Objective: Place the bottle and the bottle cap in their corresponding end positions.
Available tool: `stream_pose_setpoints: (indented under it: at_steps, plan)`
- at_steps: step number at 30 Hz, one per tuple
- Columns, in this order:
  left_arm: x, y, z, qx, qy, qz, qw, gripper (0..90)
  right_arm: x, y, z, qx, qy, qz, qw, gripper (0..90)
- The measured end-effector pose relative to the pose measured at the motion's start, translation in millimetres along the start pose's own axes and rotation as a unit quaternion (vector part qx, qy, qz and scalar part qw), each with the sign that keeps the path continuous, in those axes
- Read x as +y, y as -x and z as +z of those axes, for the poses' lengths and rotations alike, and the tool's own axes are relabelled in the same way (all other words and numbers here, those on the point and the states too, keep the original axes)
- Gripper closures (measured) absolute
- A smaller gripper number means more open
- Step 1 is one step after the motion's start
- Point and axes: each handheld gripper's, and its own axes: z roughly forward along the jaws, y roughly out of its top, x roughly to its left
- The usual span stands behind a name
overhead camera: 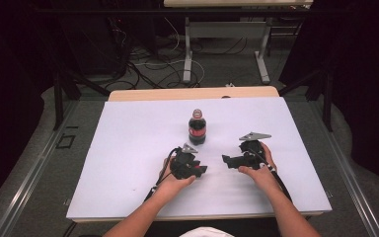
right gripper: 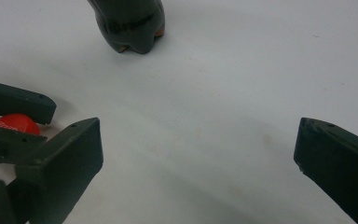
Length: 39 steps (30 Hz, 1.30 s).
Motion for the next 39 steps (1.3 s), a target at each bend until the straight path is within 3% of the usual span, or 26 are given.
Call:
stream_pose_setpoints:
  at_steps: [1,2,4,5,6,13,16,21,24,25,29,33,35,37,39]
  plan:
    - [-0.2,-0.7,0.7,0.000,0.000,0.008,1.0000,61.6,-0.1,0.1,0.0,0.000,0.000,-0.001,1.0000,0.8]
    - [-0.7,0.6,1.4,0.002,0.001,0.001,1.0000,61.5,-0.1,0.4,-0.1,0.001,0.000,-0.001,1.0000,0.8]
    - [-0.7,0.7,2.2,0.005,0.004,0.001,1.0000,61.3,0.2,0.3,-0.5,0.001,0.000,0.006,1.0000,0.8]
    - [0.1,-1.1,1.8,0.004,-0.002,0.010,0.9999,61.1,0.2,0.7,-0.9,0.001,0.000,0.005,1.0000,0.8]
    - [0.1,-0.8,1.8,0.005,0.001,0.004,1.0000,60.0,0.2,1.0,-1.0,0.001,0.001,0.004,1.0000,0.8]
    - [1.8,-3.6,-3.0,0.000,0.011,0.001,0.9999,42.6,0.1,1.8,-1.6,-0.001,0.003,0.002,1.0000,0.8]
    - [3.1,-6.9,-7.0,-0.005,0.027,-0.003,0.9996,38.2,0.0,2.3,-1.7,-0.001,0.003,0.005,1.0000,0.8]
    - [6.8,-14.6,-17.4,0.011,0.029,0.012,0.9995,28.0,0.0,4.2,-2.6,-0.003,0.005,0.004,1.0000,0.8]
    - [8.9,-21.4,-25.1,0.010,0.047,0.022,0.9986,25.6,0.1,4.7,-3.8,-0.003,0.005,0.009,0.9999,0.8]
    - [10.0,-23.6,-28.5,0.014,0.049,0.032,0.9982,25.6,0.2,4.9,-4.1,-0.004,0.006,0.009,0.9999,0.8]
    - [12.4,-31.8,-42.4,0.029,0.069,0.039,0.9964,24.3,0.4,6.3,-5.6,-0.005,0.007,0.011,0.9999,0.8]
    - [12.8,-42.6,-57.3,0.029,0.075,0.027,0.9964,23.8,0.8,8.3,-7.2,-0.005,0.013,0.009,0.9999,0.8]
    - [11.3,-48.9,-64.9,0.041,0.088,0.026,0.9949,22.3,1.4,8.3,-8.7,-0.007,0.012,0.016,0.9998,0.8]
    - [9.3,-56.3,-73.6,0.057,0.088,0.022,0.9942,15.2,1.9,10.0,-9.9,-0.008,0.013,0.010,0.9998,0.8]
    - [5.8,-62.7,-81.4,0.065,0.094,0.001,0.9934,13.9,2.9,9.8,-11.4,-0.008,0.015,0.015,0.9997,0.8]
